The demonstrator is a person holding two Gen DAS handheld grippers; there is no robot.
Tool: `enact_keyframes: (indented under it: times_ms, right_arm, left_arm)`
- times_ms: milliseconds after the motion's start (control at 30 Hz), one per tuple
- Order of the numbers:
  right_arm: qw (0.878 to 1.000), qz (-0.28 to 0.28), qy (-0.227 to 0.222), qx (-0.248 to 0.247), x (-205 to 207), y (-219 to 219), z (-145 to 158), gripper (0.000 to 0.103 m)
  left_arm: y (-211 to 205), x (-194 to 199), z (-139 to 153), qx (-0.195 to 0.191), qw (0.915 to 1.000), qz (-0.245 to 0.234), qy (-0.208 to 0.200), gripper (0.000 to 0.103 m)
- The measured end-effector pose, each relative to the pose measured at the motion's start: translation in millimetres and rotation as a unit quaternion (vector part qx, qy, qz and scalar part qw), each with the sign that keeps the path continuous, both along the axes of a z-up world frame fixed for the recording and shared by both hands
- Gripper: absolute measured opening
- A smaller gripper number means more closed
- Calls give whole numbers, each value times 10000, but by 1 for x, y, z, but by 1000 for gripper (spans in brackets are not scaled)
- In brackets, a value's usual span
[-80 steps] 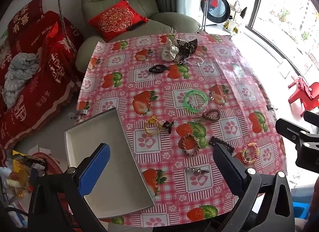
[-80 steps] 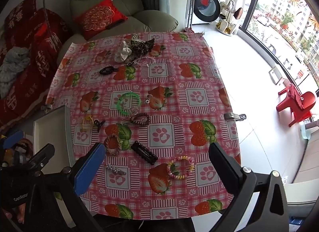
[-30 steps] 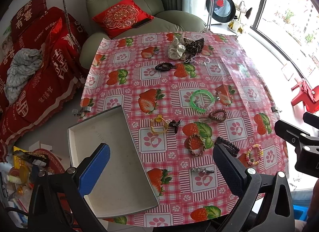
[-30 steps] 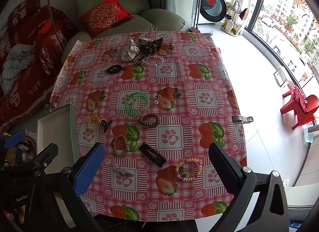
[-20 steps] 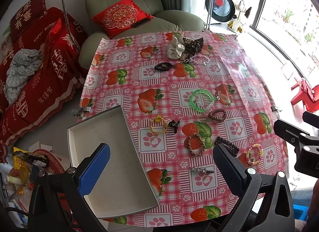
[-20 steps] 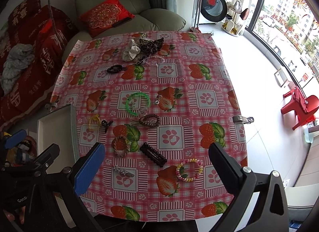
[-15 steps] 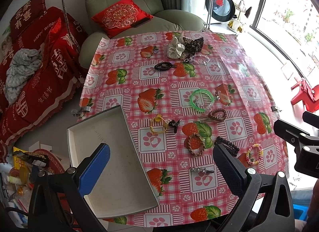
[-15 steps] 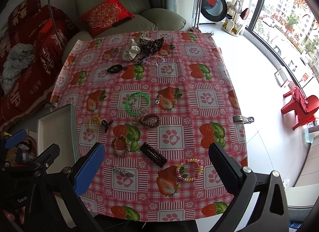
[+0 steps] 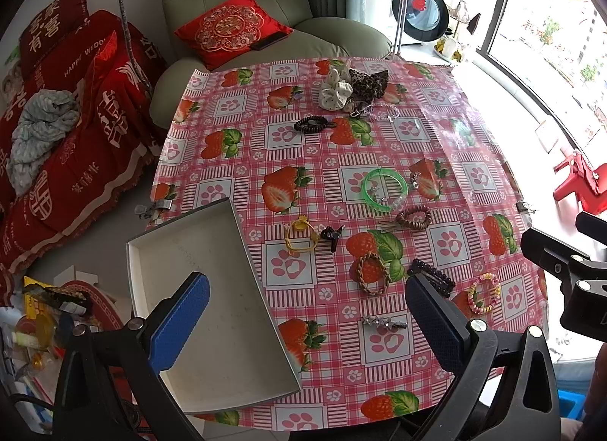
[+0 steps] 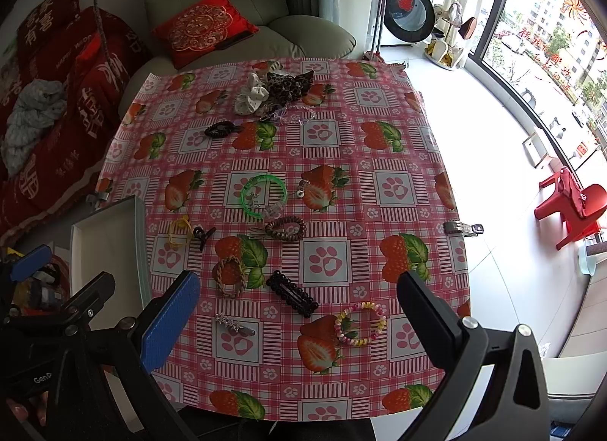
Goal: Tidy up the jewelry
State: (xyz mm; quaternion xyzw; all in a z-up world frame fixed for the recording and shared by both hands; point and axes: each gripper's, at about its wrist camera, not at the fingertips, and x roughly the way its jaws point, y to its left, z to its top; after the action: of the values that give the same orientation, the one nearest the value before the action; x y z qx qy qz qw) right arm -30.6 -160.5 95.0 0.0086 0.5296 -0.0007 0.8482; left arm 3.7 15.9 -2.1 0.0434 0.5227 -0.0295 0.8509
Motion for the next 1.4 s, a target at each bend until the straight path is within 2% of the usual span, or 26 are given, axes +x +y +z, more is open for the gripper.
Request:
enact_keyframes:
  times_ms: [1067,1400]
  right_arm:
    - [10000,5,20,4,-1,-1,-1,103]
    - [9997,-96,195,80,-4,-6,-15,103]
  left_arm:
    - [1,1,0,-4,10000,-2,25,103]
    - [-9,-3,-22,-2,9996,-44,293,103]
